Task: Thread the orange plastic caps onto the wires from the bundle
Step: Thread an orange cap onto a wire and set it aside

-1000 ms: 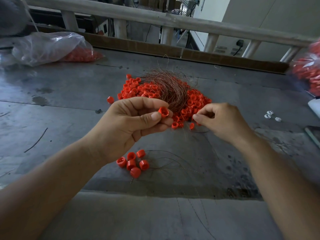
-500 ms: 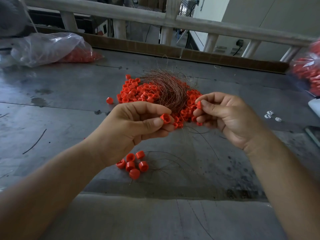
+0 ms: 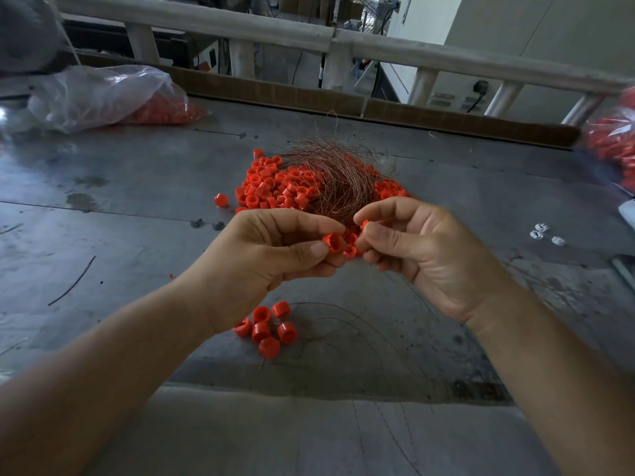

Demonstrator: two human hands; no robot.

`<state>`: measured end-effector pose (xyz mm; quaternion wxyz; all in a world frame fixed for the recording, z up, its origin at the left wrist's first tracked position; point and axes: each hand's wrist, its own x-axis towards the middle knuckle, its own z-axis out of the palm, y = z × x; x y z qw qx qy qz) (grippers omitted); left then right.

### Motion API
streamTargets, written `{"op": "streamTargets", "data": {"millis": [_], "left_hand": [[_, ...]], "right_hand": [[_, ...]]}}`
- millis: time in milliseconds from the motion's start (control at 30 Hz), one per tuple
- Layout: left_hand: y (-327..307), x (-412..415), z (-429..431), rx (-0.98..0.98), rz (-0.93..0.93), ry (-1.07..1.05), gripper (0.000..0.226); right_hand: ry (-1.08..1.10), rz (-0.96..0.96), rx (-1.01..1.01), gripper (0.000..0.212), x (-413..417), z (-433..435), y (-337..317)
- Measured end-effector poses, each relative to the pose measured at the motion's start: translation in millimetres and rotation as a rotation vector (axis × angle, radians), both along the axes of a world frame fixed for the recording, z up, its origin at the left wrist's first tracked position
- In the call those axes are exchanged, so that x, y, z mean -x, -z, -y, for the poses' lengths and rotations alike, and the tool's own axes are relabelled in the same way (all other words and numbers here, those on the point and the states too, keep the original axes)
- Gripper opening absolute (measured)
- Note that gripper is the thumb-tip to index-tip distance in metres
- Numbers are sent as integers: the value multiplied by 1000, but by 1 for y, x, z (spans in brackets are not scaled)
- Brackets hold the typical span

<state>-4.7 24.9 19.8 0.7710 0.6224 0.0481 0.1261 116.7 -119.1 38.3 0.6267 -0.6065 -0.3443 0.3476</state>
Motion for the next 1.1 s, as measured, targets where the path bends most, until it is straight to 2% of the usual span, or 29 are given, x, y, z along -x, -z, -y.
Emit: {"op": "streamTargets", "data": {"millis": [300,667,1100], "left_hand": [[-1,0,3,-47,-12,-61,18],[-2,-2,6,-87,-40,-104,23],[-3,0,6,-175,-30,-98,20]], "right_hand": [[105,558,-90,19,16,-6,7],[166,724,-84,29,21,-6,8],[197,915,-75,24,20,-5,8]]}}
